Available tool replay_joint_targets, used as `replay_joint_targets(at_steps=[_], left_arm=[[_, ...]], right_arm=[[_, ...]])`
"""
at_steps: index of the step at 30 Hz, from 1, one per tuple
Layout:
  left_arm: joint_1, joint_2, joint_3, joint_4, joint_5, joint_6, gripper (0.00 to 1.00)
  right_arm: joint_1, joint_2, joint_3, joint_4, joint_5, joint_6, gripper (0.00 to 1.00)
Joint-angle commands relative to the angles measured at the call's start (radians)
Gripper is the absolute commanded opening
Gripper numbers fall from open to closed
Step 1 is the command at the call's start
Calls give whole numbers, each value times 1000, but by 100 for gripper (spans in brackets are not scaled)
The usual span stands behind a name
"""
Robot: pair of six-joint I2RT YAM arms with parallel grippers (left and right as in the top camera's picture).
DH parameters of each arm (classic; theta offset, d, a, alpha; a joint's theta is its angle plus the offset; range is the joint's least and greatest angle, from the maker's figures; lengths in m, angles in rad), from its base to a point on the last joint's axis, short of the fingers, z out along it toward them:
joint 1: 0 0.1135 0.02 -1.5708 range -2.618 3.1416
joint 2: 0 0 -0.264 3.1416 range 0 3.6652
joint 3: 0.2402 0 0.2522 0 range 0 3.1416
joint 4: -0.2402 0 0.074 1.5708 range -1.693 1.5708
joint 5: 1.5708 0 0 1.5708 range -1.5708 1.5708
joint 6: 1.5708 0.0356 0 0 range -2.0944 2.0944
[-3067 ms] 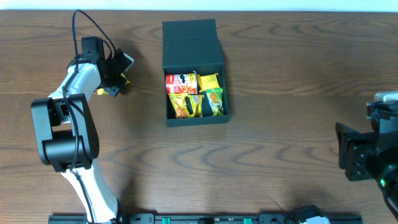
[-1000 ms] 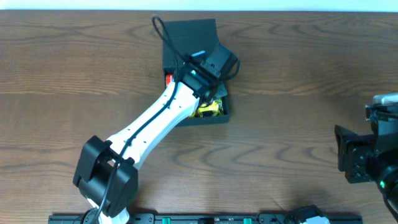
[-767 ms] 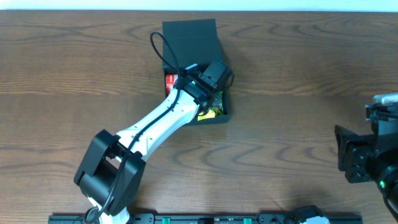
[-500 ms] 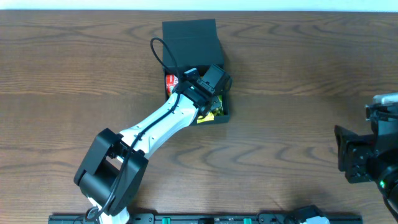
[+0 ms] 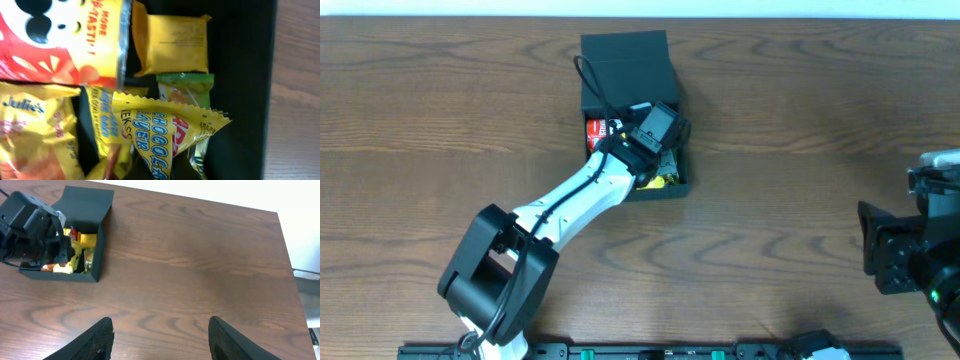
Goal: Pack container
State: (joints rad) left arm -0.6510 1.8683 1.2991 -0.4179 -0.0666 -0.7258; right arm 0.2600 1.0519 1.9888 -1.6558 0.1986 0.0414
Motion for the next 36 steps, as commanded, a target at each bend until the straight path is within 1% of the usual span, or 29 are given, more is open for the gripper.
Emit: replay_joint_targets(at_steps=[1,7,12,18,23,24,25,27,28,29,30,33,36], left_arm=[[24,11,13,1,18,57,6],[26,13,11,-22,47,48,6],[22,51,11,-21,94,36,6],[22,108,11,-13,140,-15,6],[22,114,11,3,143,-15,6],[22,114,11,3,144,-15,16],[22,114,11,3,146,-14,29],[22,114,11,3,146,-11,67],[22,114,12,4,151,-3,77],[23,114,12,5,164,5,84],[23,114,13,6,174,16,88],[23,112,21,3,183,28,92],[23,106,43,-5,191,46,93]], right_arm=[[-6,3,5,3,-1,14,61],[-6,7,5,6,-1,14,61],[-6,10,5,6,-8,26,61],[-6,10,5,6,-8,25,61],[-6,10,5,6,-8,25,61],[-6,10,5,6,-8,25,61],[-6,10,5,6,-8,25,61],[-6,10,5,6,-8,25,61],[-6,10,5,6,-8,25,61],[-6,10,5,6,-8,25,61],[-6,10,5,6,-8,25,61],[-6,10,5,6,-8,25,61],[-6,10,5,6,-8,25,61]])
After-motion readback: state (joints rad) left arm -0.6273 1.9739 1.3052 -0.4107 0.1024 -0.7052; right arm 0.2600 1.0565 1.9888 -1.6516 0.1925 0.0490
